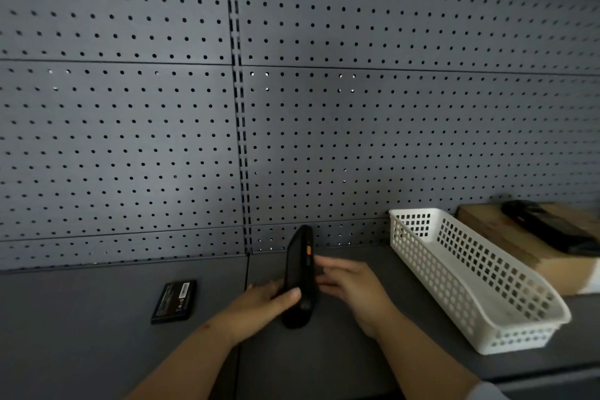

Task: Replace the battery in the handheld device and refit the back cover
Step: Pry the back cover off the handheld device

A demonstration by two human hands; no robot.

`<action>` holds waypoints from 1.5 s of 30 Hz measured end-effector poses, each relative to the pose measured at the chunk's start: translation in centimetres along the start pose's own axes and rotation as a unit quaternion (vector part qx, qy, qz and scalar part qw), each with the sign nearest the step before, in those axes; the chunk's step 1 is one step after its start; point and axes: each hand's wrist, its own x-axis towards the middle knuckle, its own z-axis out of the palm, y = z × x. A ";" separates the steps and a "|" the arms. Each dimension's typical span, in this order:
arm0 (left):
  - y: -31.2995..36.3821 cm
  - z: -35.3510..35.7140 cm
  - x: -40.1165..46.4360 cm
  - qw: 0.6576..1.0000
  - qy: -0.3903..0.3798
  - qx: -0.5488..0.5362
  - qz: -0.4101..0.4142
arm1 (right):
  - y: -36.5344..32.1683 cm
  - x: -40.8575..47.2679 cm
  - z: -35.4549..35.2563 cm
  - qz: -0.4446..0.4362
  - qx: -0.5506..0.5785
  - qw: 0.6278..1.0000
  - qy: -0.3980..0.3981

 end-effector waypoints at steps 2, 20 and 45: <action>-0.1 -0.3 0.0 1.000 -0.015 -0.017 0.015 | 0.0 0.0 0.7 0.007 0.013 0.999 -0.037; -3.0 -1.2 -1.4 0.982 0.048 0.184 -0.006 | 2.1 0.8 0.9 -0.089 -0.390 0.914 -0.074; -3.0 -0.5 -0.4 0.971 0.109 0.211 0.021 | -1.1 8.6 0.7 -0.107 -0.626 0.751 -0.182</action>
